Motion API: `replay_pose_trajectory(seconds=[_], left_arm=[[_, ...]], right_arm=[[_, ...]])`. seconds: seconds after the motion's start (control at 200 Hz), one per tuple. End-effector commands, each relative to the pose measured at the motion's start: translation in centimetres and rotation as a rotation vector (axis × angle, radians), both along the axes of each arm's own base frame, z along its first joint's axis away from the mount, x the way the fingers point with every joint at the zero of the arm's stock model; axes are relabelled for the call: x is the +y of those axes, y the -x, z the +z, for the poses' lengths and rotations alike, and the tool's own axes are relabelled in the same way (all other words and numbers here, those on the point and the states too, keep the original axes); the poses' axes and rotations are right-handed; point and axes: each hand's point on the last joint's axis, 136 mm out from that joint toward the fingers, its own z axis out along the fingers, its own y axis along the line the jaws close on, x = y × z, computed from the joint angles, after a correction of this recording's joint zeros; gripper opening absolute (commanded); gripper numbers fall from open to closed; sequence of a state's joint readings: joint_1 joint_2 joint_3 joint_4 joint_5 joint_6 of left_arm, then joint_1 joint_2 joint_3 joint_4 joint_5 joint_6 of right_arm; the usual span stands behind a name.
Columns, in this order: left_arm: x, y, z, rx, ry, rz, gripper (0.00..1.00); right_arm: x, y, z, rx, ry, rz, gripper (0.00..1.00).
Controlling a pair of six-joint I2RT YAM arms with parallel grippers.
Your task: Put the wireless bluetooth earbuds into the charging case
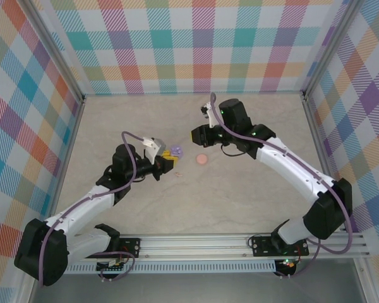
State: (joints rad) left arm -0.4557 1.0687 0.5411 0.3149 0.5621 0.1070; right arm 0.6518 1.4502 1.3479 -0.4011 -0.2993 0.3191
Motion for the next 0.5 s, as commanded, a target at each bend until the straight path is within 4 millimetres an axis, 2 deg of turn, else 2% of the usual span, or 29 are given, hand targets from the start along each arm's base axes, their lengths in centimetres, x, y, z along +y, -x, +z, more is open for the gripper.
replay_pose_trajectory(seconds=[0.0,0.215,0.495], left_arm=[[-1.4,0.5,2.3,-0.104,-0.006,-0.081,0.00],[-1.8,-0.1,3.1,-0.063,0.007,-0.076,0.00],[-2.6,0.2,4.3,-0.039,0.025,-0.107,0.00]], right_arm=[[0.9,1.5,2.4,-0.095,-0.029,0.094,0.21],[1.7,2.5,3.2,-0.140,-0.012,0.117,0.21],[2.4,2.8,3.4,-0.185,0.021,0.105,0.21]])
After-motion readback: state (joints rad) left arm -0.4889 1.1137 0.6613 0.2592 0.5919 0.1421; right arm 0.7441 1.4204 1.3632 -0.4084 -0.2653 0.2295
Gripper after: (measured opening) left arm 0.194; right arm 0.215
